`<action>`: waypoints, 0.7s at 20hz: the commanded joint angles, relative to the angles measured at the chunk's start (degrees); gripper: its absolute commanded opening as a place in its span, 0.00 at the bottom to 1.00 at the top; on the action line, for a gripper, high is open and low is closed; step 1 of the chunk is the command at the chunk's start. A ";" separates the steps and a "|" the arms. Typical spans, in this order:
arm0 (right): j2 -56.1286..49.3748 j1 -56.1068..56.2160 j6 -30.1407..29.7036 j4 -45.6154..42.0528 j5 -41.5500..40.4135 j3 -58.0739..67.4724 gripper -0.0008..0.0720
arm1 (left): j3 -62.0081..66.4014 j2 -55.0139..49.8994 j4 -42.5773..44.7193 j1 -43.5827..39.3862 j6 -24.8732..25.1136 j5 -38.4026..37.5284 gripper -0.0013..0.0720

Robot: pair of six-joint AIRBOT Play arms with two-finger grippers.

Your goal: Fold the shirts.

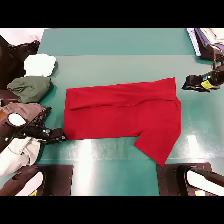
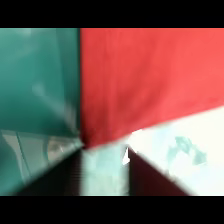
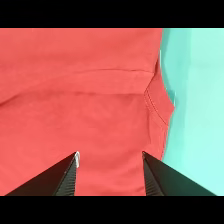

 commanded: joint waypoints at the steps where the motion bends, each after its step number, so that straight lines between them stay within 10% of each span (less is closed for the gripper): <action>1: 0.04 -0.02 0.00 0.00 2.29 0.02 0.63 | -0.02 0.09 -2.47 0.02 1.11 2.91 0.18; 2: 0.07 -0.02 0.00 -0.02 3.76 0.02 0.63 | 0.15 0.09 -3.30 0.02 1.49 2.80 0.05; 14: 14.58 -0.15 4.22 0.00 11.47 -35.06 0.63 | 10.93 0.09 -4.11 0.02 3.08 -2.01 0.06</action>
